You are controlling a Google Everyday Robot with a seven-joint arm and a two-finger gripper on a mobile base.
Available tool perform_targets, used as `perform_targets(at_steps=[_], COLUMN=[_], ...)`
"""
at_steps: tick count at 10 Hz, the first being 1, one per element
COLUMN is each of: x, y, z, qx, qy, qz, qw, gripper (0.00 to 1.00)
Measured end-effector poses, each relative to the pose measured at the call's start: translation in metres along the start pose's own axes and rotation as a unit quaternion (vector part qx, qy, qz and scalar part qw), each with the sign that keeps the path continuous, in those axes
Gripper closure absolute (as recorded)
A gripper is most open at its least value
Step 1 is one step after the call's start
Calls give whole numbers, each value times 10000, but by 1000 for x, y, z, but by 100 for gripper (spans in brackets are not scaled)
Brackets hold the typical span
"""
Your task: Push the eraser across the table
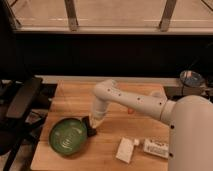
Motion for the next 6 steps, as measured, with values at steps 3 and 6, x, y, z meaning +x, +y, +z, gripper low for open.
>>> perform_targets(at_steps=[3, 6], x=[-6, -5], y=[-2, -1], z=[4, 2], qx=[65, 67], qy=[-237, -222], qz=[-47, -49], qw=[9997, 9997], gripper=[100, 100])
